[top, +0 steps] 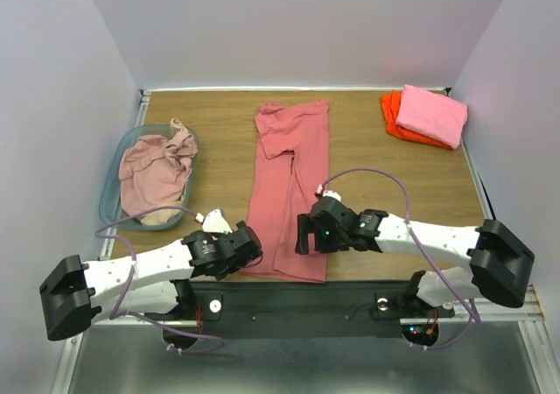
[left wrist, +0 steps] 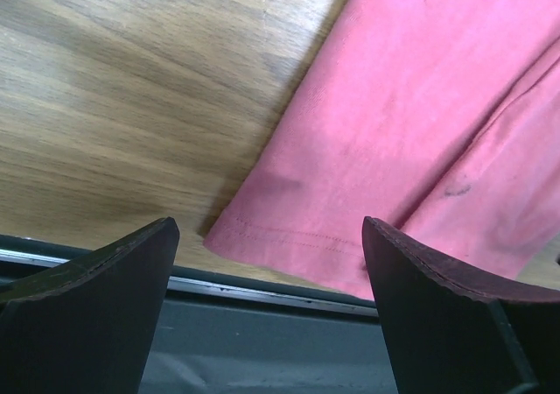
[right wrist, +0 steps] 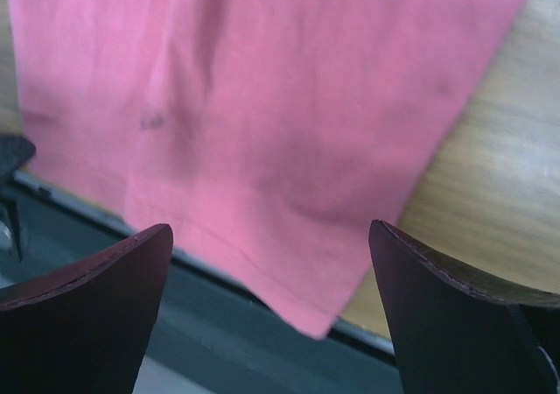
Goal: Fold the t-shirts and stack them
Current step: Fold the tshirt
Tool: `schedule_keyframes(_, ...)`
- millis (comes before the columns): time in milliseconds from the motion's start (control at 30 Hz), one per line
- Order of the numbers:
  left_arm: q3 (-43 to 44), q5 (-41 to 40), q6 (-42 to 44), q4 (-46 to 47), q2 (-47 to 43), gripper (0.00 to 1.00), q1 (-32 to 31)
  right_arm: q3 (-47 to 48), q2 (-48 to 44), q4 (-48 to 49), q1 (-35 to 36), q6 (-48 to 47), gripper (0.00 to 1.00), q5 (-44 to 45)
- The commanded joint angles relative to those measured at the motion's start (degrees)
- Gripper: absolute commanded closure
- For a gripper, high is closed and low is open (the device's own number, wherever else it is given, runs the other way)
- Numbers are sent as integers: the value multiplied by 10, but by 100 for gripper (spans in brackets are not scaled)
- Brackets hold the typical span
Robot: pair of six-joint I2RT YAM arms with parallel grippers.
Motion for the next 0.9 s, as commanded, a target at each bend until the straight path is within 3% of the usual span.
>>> schedule_keyframes(0,13,-16,12,3,-14,2,14,60,49,34,7,-7,0,65)
schedule_keyframes(333,-11,24,43,63,-40,2,20,41,127,39,-4,54,0,113)
schedule_keyframes(667,34,74,108,109,39,2,20,-47,63,41,-109,30,0,114)
schedule_keyframes(767,38,94,121,125,64,2,20,-52,47,42,-123,13,0,94)
schedule_keyframes(867,39,115,124,142,80,2,21,-46,19,48,-123,-16,0,18)
